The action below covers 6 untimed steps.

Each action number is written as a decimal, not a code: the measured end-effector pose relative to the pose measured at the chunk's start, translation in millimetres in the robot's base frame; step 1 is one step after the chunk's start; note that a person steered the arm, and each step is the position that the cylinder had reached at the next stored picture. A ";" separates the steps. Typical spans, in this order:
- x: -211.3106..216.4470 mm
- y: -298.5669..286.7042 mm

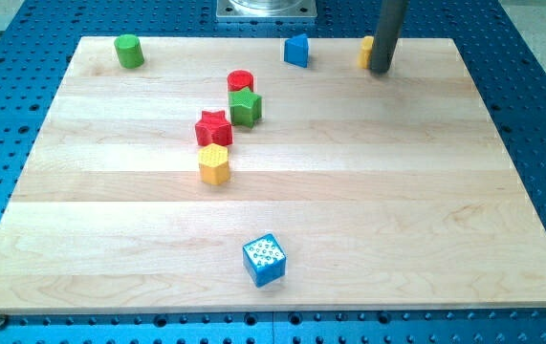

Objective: Place the yellow heart at the top right corner of the board

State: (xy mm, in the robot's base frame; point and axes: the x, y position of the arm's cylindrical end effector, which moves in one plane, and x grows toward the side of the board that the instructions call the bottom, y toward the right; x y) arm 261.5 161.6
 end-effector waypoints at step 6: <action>-0.2 -37.9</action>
